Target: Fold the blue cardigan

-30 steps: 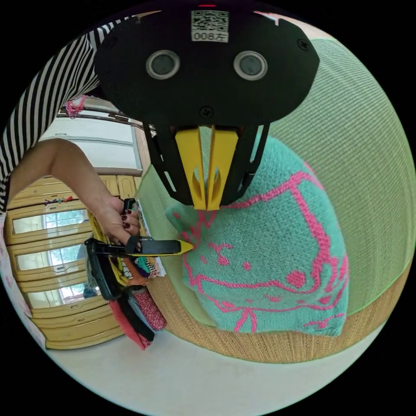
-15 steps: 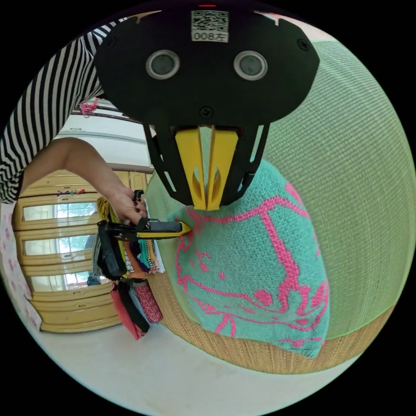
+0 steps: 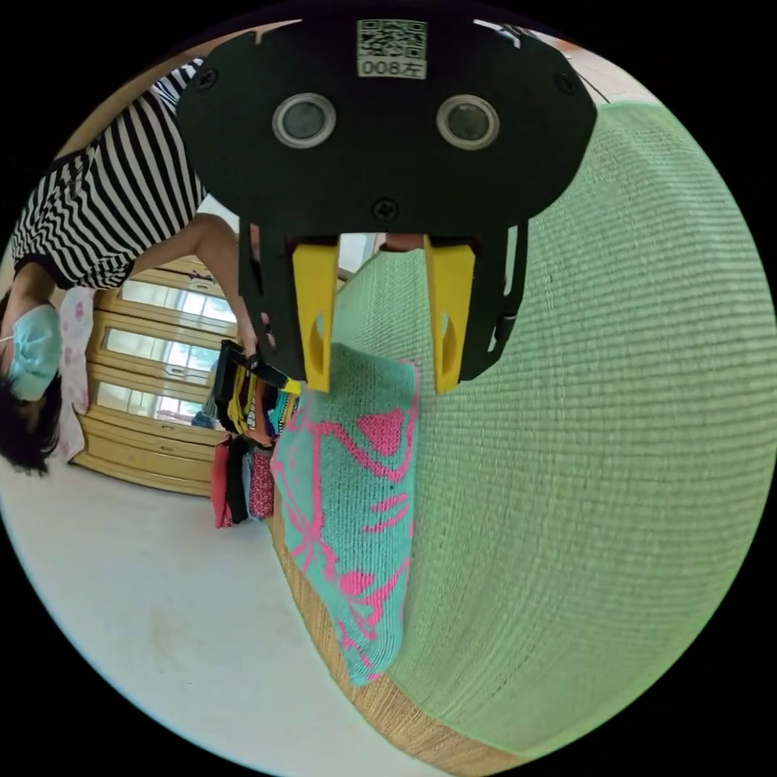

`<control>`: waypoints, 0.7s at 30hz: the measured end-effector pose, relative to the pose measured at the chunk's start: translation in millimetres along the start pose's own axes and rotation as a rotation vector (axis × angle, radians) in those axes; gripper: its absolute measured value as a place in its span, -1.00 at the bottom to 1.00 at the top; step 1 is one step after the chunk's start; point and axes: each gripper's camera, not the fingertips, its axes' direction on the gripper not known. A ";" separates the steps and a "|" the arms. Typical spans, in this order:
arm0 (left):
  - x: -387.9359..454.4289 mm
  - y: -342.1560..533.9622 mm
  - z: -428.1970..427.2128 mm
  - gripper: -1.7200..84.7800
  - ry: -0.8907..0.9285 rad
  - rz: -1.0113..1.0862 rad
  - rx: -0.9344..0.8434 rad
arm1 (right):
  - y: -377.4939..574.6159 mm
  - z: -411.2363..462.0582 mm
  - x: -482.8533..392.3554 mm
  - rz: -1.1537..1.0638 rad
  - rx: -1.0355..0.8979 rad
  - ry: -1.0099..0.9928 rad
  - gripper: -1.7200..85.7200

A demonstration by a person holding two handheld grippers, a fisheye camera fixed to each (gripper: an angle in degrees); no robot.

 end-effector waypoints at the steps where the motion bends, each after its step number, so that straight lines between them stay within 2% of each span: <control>1: -5.1 -6.0 -1.0 -0.56 0.035 -0.002 -0.014 | 1.2 4.8 12.0 0.017 -0.015 -0.052 -0.70; 8: -32.6 -32.2 -24.2 -0.53 0.221 -0.003 -0.048 | 10.2 20.9 73.5 0.110 -0.035 -0.248 -0.67; 21: -65.0 -57.3 -55.1 -0.47 0.498 0.014 -0.012 | 31.2 -3.5 148.2 0.166 -0.007 -0.469 -0.66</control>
